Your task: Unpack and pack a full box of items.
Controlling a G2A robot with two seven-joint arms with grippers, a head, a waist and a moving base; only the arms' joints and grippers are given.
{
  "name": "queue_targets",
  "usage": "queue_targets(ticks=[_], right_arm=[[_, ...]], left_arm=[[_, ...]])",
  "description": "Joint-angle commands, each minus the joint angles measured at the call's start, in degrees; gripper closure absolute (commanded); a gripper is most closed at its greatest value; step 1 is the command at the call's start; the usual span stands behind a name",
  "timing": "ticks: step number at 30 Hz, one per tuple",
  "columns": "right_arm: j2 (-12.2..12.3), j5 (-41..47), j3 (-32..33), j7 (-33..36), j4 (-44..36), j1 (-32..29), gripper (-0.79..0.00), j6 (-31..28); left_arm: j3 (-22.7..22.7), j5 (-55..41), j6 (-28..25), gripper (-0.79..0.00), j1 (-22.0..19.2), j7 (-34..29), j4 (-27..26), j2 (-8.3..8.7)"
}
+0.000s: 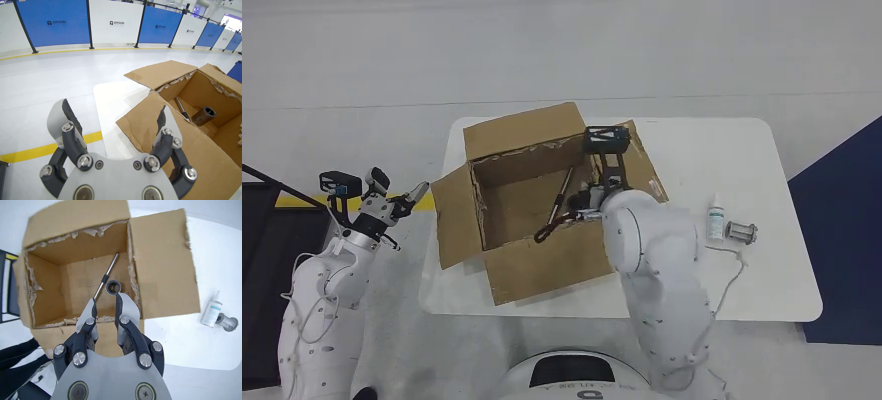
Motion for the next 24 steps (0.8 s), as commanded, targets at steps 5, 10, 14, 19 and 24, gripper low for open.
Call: queue_targets(ticks=[5, 10, 14, 19, 24], right_arm=[[1.43, 0.6, 9.85, -0.03, -7.78, -5.14, -0.348, 1.32], [0.94, 6.27, 23.53, -0.76, -7.78, -6.95, -0.416, 2.05], [0.29, 11.33, 35.32, -1.11, -7.78, -8.94, -0.628, 2.4], [0.47, 17.99, 44.69, -1.44, -7.78, -10.35, -0.785, 2.73], [0.48, 19.0, 46.69, -2.06, -7.78, -10.75, -0.785, 3.35]], left_arm=[[0.0, 0.0, 0.0, -0.785, 0.0, 0.0, 0.0, 0.0], [0.0, 0.0, 0.0, -0.785, 0.0, 0.0, 0.0, 0.0], [0.0, 0.0, 0.0, -0.785, 0.0, 0.0, 0.0, 0.0], [0.0, 0.0, 0.0, -0.785, 0.0, 0.0, 0.0, 0.0], [0.0, 0.0, 0.0, -0.785, 0.0, 0.0, 0.0, 0.0]])
